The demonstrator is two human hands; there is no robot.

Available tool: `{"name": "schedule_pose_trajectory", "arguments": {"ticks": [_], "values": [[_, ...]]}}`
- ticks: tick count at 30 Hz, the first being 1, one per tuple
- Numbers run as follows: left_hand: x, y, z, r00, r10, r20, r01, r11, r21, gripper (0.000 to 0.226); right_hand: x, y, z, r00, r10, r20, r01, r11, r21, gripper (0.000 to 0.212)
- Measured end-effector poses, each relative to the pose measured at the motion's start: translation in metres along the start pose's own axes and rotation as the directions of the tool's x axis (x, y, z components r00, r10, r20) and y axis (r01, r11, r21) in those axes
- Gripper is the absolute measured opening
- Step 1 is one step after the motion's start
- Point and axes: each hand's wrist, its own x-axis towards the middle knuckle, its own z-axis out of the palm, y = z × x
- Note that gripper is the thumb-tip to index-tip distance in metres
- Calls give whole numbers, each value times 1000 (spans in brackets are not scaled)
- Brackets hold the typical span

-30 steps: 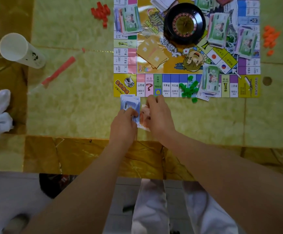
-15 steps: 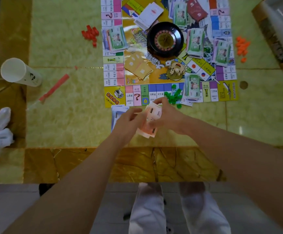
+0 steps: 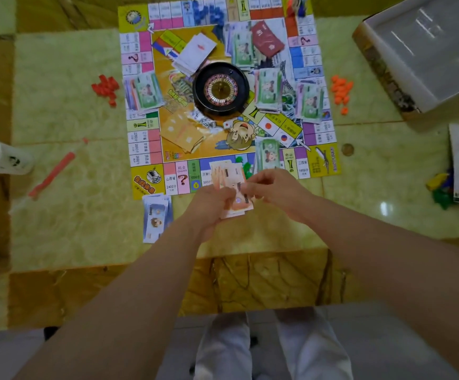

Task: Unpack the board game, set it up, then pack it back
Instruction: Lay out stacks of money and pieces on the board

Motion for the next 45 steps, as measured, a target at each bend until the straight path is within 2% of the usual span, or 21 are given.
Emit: {"name": "schedule_pose_trajectory", "arguments": {"ticks": [5,9,13,17,20,23,26,28,30,33,36,38,41,44,45], "values": [[8,9,23,1000,1,-3,-1,1000,20,21,9,5,-23,1000,-6,-27,6,1000,29,16],[15,17,40,1000,-12,-3,12,998,-60,22,22,4,-39,992,-30,-122,32,999,17,13],[33,21,51,988,30,-151,-40,997,-64,24,45,8,-51,964,31,-265,-10,997,79,13],[47,24,53,962,38,-269,-63,994,-84,25,67,15,-60,916,13,-401,-61,992,-106,16],[51,27,55,969,33,-244,-60,993,-102,26,77,18,-62,891,-18,-455,-97,969,-227,22],[54,29,62,976,37,-214,-56,995,-86,21,82,19,-66,892,-60,-449,-113,931,-348,36],[58,34,72,973,57,-225,-69,996,-49,19,84,16,-75,907,-120,-404,-16,948,-316,23],[60,40,82,969,52,-243,-60,998,-28,18,79,10,-84,952,-135,-274,91,981,-169,19],[64,46,94,960,45,-277,-48,999,-1,14,74,2,-96,987,-132,-87,130,991,-31,20],[69,62,116,960,-2,-280,-6,1000,-28,12,71,-8,-118,991,-135,26,135,990,-32,14],[69,77,138,977,-33,-213,8,993,-118,15,72,-16,-140,989,-146,2,146,989,-29,9],[70,86,151,984,-32,-172,5,988,-157,7,74,-20,-153,987,-155,-27,155,988,-28,7],[80,95,161,979,-64,-191,29,983,-182,16,84,-24,-171,983,-135,-128,133,991,-18,7],[92,97,164,982,-45,-184,7,980,-200,14,104,-26,-187,961,-99,-258,85,994,-66,6],[95,98,165,983,-30,-181,-7,979,-202,19,111,-26,-190,950,-89,-299,61,993,-103,13]]}}
